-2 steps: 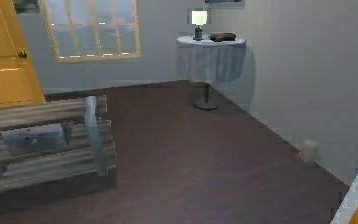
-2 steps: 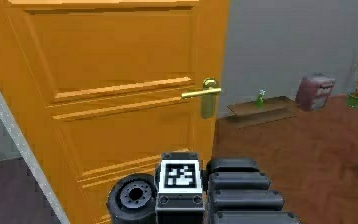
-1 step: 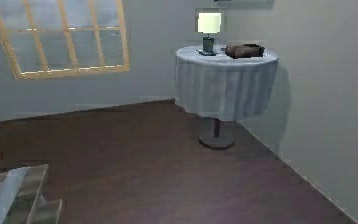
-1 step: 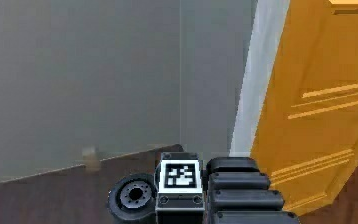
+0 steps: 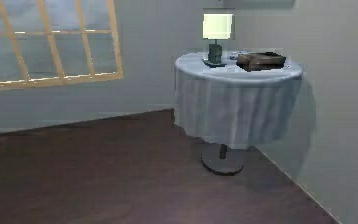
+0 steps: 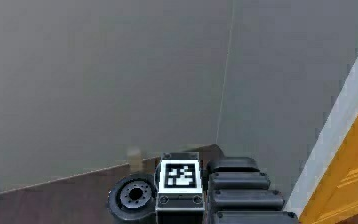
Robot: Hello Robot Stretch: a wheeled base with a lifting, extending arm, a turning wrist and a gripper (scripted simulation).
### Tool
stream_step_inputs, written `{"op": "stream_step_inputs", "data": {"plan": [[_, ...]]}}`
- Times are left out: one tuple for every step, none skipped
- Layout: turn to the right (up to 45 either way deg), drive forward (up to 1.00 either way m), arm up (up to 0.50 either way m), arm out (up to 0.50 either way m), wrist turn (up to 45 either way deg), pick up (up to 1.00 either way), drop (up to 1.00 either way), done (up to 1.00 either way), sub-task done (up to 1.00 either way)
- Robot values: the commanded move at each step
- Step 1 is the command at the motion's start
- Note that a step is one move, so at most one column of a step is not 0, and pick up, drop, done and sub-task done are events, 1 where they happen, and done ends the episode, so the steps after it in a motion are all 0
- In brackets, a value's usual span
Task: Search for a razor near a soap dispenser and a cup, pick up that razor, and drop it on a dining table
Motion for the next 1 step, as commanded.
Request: {"op": "stream_step_inputs", "data": {"plan": [[-18.0,0.0,0.0,0.0,0.0,0.0,0.0,0.0,0.0]]}}
